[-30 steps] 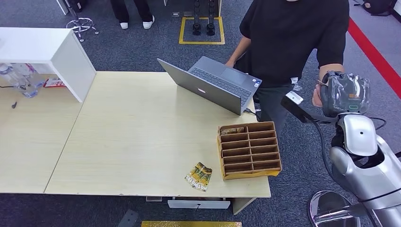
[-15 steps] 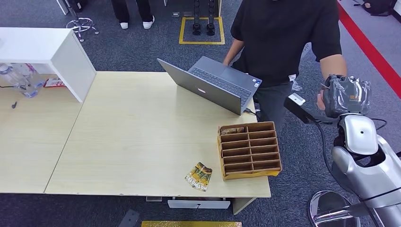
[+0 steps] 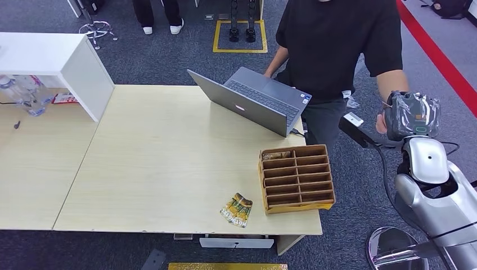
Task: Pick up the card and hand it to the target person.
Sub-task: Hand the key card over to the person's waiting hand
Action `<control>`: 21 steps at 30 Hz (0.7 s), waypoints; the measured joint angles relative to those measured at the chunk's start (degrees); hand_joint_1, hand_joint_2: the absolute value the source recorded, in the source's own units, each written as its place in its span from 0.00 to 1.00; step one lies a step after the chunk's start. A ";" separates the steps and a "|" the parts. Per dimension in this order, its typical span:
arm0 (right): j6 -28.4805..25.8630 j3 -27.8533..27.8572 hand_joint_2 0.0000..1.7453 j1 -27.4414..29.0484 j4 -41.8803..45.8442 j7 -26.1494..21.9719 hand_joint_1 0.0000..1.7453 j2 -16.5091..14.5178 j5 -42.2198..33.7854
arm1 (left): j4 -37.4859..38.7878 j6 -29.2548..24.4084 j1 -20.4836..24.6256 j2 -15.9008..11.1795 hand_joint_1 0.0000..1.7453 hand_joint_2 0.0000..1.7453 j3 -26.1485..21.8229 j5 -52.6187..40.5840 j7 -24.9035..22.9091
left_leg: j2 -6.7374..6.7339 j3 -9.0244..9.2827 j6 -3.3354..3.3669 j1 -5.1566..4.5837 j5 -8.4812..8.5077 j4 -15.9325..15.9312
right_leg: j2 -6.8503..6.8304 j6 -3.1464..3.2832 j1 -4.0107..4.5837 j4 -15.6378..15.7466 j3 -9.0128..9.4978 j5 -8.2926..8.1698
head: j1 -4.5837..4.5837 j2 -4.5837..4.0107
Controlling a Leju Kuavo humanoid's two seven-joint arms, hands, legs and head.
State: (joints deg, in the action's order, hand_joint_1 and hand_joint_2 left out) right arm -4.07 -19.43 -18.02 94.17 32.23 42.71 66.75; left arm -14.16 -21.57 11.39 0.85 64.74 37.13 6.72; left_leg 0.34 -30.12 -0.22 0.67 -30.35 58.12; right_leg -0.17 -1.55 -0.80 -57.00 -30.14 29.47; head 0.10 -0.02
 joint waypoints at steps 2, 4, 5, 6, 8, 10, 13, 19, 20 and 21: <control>0.00 -0.01 1.00 0.00 -0.14 -0.01 0.85 0.00 0.00 | 0.00 0.00 0.00 0.00 0.00 0.00 0.00 0.00 0.00 | 0.00 0.00 0.00 0.00 0.00 0.00 | 0.00 0.00 0.00 0.00 0.00 0.00 | -0.01 0.00; 0.01 -0.01 1.00 0.00 -0.27 -0.03 0.81 0.00 0.00 | 0.00 0.00 0.00 0.00 0.00 0.00 0.00 0.00 -0.01 | 0.00 0.00 0.00 0.00 0.00 0.00 | 0.00 0.00 0.00 0.00 0.00 0.00 | -0.01 0.00; 0.05 -0.01 1.00 0.00 -0.33 -0.05 0.72 0.00 0.00 | 0.00 0.00 0.00 0.00 0.00 0.00 0.00 0.00 -0.01 | 0.00 0.00 0.00 0.00 0.00 0.00 | 0.00 0.00 0.00 0.00 0.00 0.00 | 0.00 0.00; 0.12 -0.01 1.00 0.00 -0.40 -0.12 0.53 0.00 0.00 | 0.00 0.00 0.00 0.00 0.00 0.00 0.00 0.00 -0.01 | 0.00 0.00 0.00 0.00 0.00 0.00 | 0.00 0.00 0.00 0.00 0.00 0.00 | 0.00 0.00; 0.39 -0.03 1.00 -0.01 -0.53 -0.32 0.13 -0.01 -0.01 | 0.00 0.00 0.00 0.00 0.00 0.00 0.00 -0.01 -0.01 | 0.00 0.00 0.00 0.00 0.00 0.00 | 0.00 0.00 0.00 0.00 0.00 0.00 | 0.00 0.00; 0.97 -0.05 1.00 -0.01 -0.61 -0.46 0.00 -0.03 -0.13 | 0.00 0.00 0.00 0.00 0.00 0.00 0.00 -0.04 -0.01 | 0.00 -0.01 0.00 0.00 0.00 -0.01 | 0.00 0.00 0.00 0.00 0.00 0.00 | 0.00 0.00; 2.26 -0.13 0.50 -0.01 -0.63 -0.53 0.00 -0.04 -0.87 | 0.00 0.00 0.00 0.00 0.00 0.00 0.00 -0.16 -0.01 | 0.00 -0.01 0.00 0.00 0.00 -0.01 | 0.00 0.00 0.00 0.00 0.00 0.00 | 0.00 0.00; 2.83 -0.87 0.00 -0.06 -0.81 -0.88 0.00 -0.19 -2.24 | 0.00 0.00 -0.01 0.00 0.00 0.00 0.00 -0.39 -0.02 | 0.00 -0.02 0.00 0.00 0.00 -0.01 | -0.01 0.00 0.00 0.00 0.00 0.00 | 0.00 0.00; 2.62 -0.97 0.00 -0.07 -0.81 -0.97 0.00 -0.20 -2.34 | 0.00 0.01 -0.01 0.00 0.00 0.00 0.00 -0.42 -0.02 | 0.01 -0.02 0.00 0.00 0.00 0.00 | -0.01 0.00 0.00 0.00 0.00 0.00 | 0.00 0.00; 2.32 -1.05 0.00 -0.09 -0.81 -1.01 0.00 -0.20 -2.44 | -0.01 0.01 -0.02 0.00 0.00 0.00 0.00 -0.45 -0.02 | 0.01 -0.02 0.00 0.00 0.00 0.00 | -0.01 0.00 0.00 0.00 0.00 0.00 | 0.00 0.00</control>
State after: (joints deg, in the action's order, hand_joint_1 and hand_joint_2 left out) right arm -1.74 -20.47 -18.11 93.36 31.22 42.51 64.31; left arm -14.17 -21.56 11.38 0.85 64.74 36.68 6.70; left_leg 0.35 -30.13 -0.22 0.67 -30.35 58.11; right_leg -0.18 -1.55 -0.79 -57.00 -30.14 29.47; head 0.10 -0.02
